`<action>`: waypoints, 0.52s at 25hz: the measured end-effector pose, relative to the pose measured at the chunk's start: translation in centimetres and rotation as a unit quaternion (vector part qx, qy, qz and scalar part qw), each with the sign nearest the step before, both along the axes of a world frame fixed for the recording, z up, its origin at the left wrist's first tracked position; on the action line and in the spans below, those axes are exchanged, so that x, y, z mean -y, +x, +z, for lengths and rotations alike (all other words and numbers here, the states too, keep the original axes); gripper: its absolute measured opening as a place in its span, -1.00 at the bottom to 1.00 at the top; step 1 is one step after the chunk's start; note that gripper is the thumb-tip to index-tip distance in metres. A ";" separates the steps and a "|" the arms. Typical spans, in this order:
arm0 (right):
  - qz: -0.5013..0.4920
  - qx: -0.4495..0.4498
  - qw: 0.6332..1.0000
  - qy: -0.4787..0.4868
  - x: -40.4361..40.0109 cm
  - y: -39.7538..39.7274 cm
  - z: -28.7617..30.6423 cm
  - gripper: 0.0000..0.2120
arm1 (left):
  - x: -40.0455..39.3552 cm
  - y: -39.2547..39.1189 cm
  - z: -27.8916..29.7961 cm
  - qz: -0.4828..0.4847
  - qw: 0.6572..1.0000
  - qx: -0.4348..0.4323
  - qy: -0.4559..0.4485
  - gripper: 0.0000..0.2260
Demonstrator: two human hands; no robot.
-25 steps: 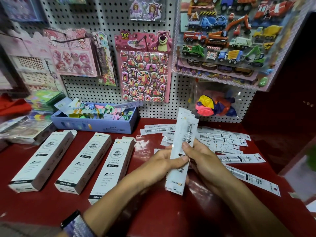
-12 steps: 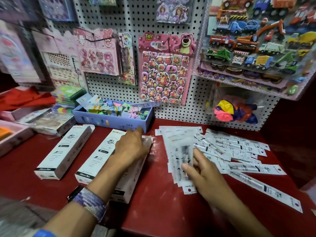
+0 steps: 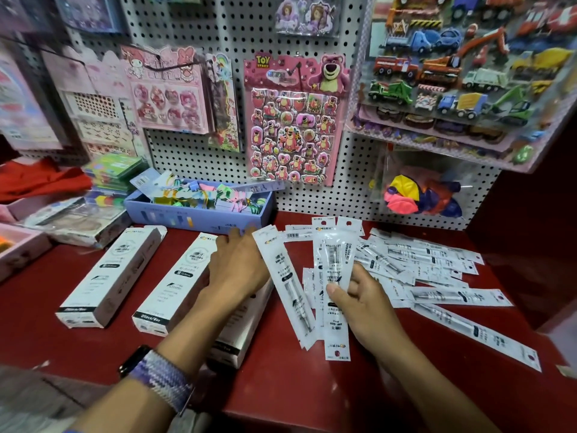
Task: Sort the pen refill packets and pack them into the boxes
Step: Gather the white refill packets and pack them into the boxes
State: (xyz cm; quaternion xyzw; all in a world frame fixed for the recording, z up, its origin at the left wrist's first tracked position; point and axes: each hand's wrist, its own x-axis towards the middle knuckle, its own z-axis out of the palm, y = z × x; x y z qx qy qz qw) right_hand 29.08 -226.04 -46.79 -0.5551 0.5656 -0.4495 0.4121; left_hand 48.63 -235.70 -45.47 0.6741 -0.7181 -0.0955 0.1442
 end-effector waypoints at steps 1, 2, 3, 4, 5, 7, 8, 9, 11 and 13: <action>-0.010 0.005 1.000 0.012 -0.1 0.0 -0.2 -0.78 | 0.1 -0.2 -0.4 -0.003 1.000 0.004 -0.024 -0.62; -0.020 0.013 0.999 0.024 -0.1 0.1 -0.1 -0.78 | -0.1 -0.4 -0.4 -0.007 0.999 -0.009 -0.051 -0.66; -0.030 0.025 0.999 0.033 -0.1 0.0 -0.1 -0.80 | -0.1 -0.5 -0.2 -0.012 0.996 -0.036 -0.077 -0.73; -0.038 0.048 0.997 0.037 0.0 -0.1 0.1 -0.83 | -0.1 -0.6 0.0 -0.009 0.994 -0.072 -0.086 -0.79; -0.045 0.072 0.995 0.046 0.0 -0.2 0.4 -0.85 | 0.0 -0.6 0.3 0.001 0.991 -0.107 -0.082 -0.79; -0.037 0.104 0.991 0.073 0.2 -0.5 0.6 -0.88 | -0.4 -0.8 1.4 0.020 0.981 -0.194 0.000 -0.63; -0.032 0.093 0.991 0.086 0.4 -0.6 0.4 -0.84 | -0.9 -1.0 2.0 0.018 0.974 -0.225 0.038 -0.63; -0.029 0.069 0.992 0.099 0.3 -0.5 0.2 -0.82 | -1.3 -1.2 2.0 0.007 0.968 -0.241 0.062 -0.70; -0.034 0.007 0.992 0.118 0.3 -0.3 -0.3 -0.85 | -2.4 -1.9 2.6 -0.034 0.977 -0.190 0.089 -0.75; -0.040 -0.066 0.989 0.124 0.3 -0.2 -0.8 -0.90 | -3.5 -2.8 2.4 -0.088 0.981 -0.105 0.136 -0.74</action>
